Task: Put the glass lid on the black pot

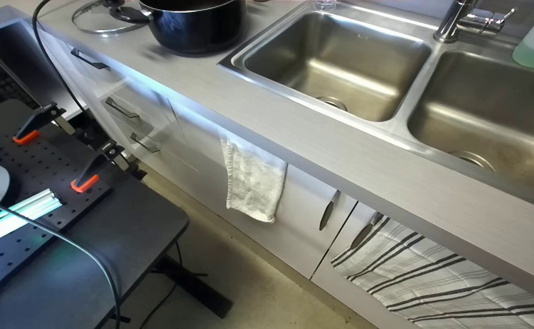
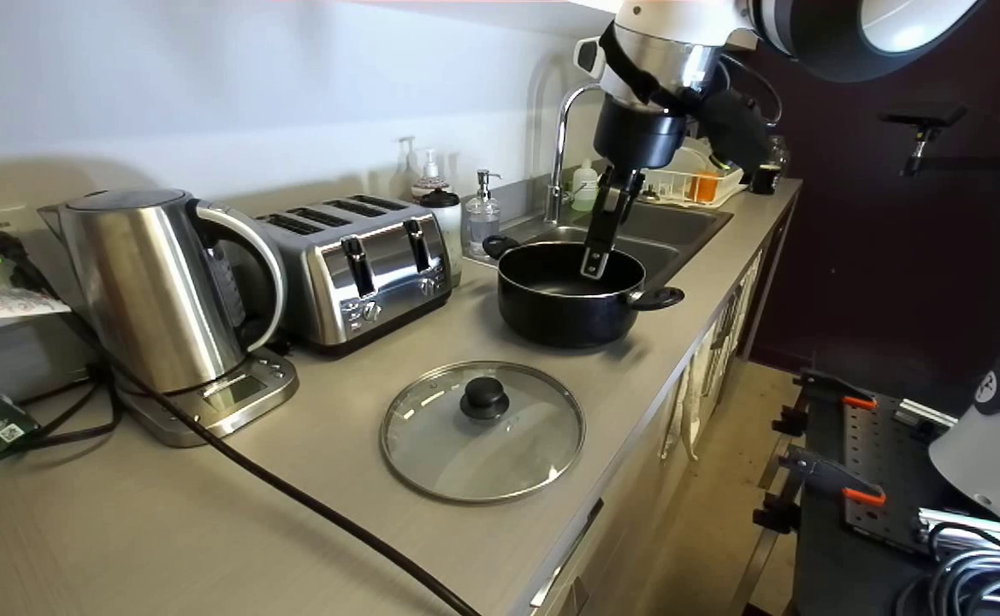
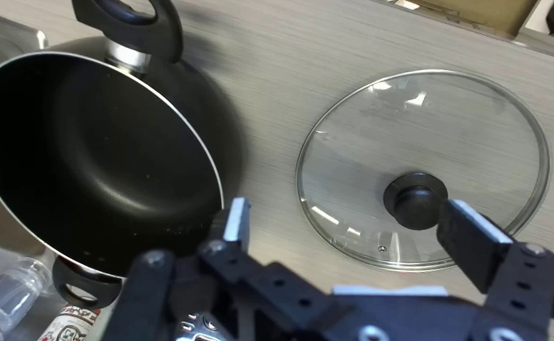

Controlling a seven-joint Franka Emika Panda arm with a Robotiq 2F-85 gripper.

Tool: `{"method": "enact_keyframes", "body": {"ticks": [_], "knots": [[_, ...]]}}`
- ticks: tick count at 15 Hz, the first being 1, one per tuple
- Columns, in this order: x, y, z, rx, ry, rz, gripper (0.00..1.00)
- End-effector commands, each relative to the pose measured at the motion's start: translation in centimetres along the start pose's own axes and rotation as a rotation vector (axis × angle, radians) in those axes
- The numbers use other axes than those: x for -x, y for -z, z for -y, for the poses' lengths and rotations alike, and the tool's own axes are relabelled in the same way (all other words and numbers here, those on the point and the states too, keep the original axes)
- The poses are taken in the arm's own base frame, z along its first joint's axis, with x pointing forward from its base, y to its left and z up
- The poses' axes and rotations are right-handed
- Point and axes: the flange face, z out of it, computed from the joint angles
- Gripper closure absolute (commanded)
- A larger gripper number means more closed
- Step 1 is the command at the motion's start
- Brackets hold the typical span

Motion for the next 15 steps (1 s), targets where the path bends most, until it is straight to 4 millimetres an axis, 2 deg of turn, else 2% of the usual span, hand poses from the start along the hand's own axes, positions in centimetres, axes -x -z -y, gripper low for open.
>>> {"method": "enact_keyframes", "body": {"ticks": [1,4,10,15], "knots": [[-2.0,-0.2,0.3,-0.009,0.032,-0.001,0.00],[-4.6,-1.1,0.8,-0.034,0.091,0.007,0.00],[-10.1,-4.3,3.0,-0.125,0.248,0.045,0.00],[-12.1,-7.2,5.7,-0.195,0.400,0.115,0.00]]}}
